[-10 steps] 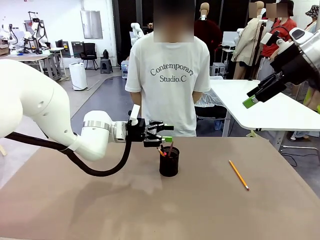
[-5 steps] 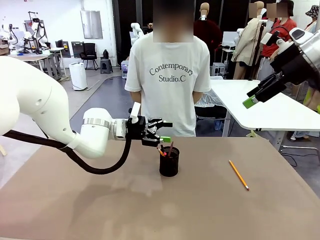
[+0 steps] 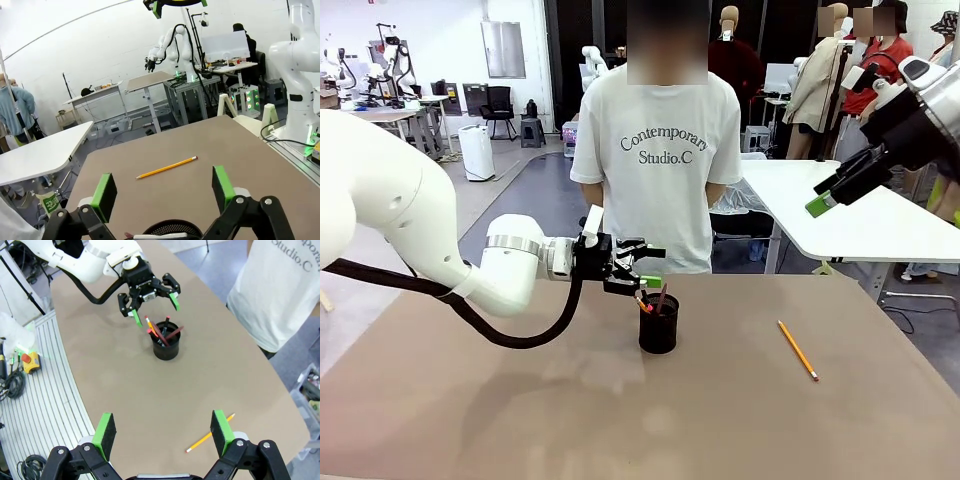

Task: Place the pens into the pen holder.
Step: Pick up a writing instrument from the table and place it into the Pen holder.

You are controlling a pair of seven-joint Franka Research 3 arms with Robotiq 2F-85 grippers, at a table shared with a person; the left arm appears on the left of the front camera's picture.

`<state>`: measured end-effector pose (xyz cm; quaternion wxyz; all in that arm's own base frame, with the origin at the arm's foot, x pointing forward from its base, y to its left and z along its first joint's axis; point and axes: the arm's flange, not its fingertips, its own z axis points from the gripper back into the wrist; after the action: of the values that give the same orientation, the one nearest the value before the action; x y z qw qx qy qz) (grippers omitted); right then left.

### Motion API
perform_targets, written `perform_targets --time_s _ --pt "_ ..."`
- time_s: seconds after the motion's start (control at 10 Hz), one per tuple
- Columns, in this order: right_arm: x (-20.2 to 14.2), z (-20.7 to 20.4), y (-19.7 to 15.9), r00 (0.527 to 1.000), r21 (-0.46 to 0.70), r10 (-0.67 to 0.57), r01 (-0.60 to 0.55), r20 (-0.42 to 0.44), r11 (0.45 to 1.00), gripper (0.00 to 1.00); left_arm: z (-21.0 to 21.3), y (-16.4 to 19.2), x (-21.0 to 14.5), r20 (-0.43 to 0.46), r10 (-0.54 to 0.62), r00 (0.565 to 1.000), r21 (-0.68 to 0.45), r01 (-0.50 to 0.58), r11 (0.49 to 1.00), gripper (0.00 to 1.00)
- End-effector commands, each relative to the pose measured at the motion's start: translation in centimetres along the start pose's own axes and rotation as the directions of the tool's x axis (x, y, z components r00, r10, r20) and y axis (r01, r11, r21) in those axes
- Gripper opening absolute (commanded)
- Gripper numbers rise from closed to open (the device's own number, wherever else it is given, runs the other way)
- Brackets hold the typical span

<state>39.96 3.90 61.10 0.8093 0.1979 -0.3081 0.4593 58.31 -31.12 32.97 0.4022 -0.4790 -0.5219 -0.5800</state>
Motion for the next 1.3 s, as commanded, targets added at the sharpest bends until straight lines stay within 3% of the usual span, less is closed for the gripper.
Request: perform_targets --time_s 0.0,0.1,0.3,0.5,0.8,1.0,1.2 --pt "0.1 0.1 0.0 1.000 0.012 0.010 -0.010 0.020 1.000 1.00 0.0 0.3 0.1 0.025 -0.015 1.000 0.007 0.014 1.000 1.00" --pt "0.1 0.1 0.0 1.000 0.012 0.010 -0.010 0.020 1.000 1.00 0.0 0.0 0.0 0.000 0.000 1.000 0.000 0.000 1.000 1.00" --pt "0.1 0.1 0.0 1.000 0.012 0.010 -0.010 0.020 1.000 1.00 2.5 -2.0 4.5 -0.141 0.079 0.987 -0.030 -0.084 0.996 1.00" --pt "0.1 0.1 0.0 1.000 0.012 0.010 -0.010 0.020 1.000 1.00 5.3 -3.2 8.2 -0.228 0.083 0.970 -0.057 -0.098 0.994 1.00" --pt "0.1 0.1 0.0 1.000 0.012 0.010 -0.010 0.020 1.000 1.00 9.4 -4.9 13.6 -0.398 0.099 0.912 -0.044 -0.127 0.991 1.00" --pt "0.1 0.1 0.0 1.000 0.012 0.010 -0.010 0.020 1.000 1.00 12.1 -5.6 15.7 -0.459 0.125 0.879 0.024 -0.129 0.991 1.00" --pt "0.1 0.1 0.0 1.000 0.012 0.010 -0.010 0.020 1.000 1.00 15.8 -7.2 17.9 -0.530 0.217 0.820 0.186 -0.137 0.973 1.00"
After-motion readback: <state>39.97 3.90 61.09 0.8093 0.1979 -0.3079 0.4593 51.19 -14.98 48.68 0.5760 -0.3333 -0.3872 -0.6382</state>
